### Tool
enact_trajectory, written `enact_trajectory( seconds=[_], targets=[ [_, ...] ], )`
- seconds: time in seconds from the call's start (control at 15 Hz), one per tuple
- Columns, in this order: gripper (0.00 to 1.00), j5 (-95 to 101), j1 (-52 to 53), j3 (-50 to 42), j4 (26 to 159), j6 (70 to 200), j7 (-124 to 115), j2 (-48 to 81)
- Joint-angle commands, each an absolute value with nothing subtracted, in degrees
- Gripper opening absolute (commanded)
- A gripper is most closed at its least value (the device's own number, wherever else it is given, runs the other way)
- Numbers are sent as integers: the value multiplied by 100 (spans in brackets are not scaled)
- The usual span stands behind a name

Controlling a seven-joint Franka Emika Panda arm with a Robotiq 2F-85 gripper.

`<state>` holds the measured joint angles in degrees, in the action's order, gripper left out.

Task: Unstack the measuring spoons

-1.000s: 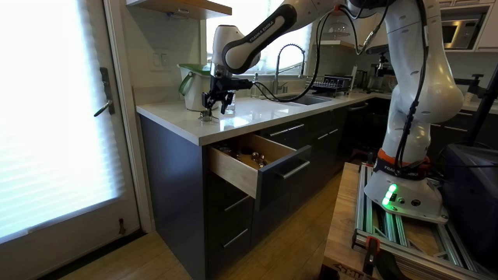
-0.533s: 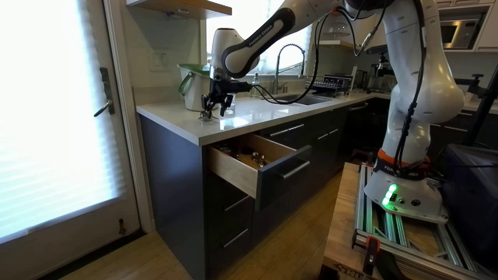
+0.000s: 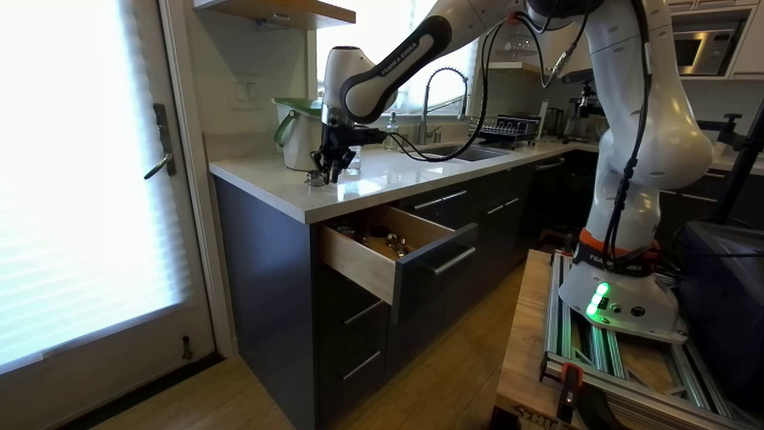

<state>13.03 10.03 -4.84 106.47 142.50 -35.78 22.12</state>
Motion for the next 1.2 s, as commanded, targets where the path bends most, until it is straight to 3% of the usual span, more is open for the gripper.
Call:
enact_trajectory(
  seconds=[0.0, 0.07, 1.13],
  targets=[
    [1, 1470, 1118, -604, 10658, 14340, -3801, 2238],
    [5, 1466, 1121, -604, 10657, 14323, -3807, 2223],
    [5, 1714, 1084, -684, 10530, 13401, -4356, 1646]
  ],
)
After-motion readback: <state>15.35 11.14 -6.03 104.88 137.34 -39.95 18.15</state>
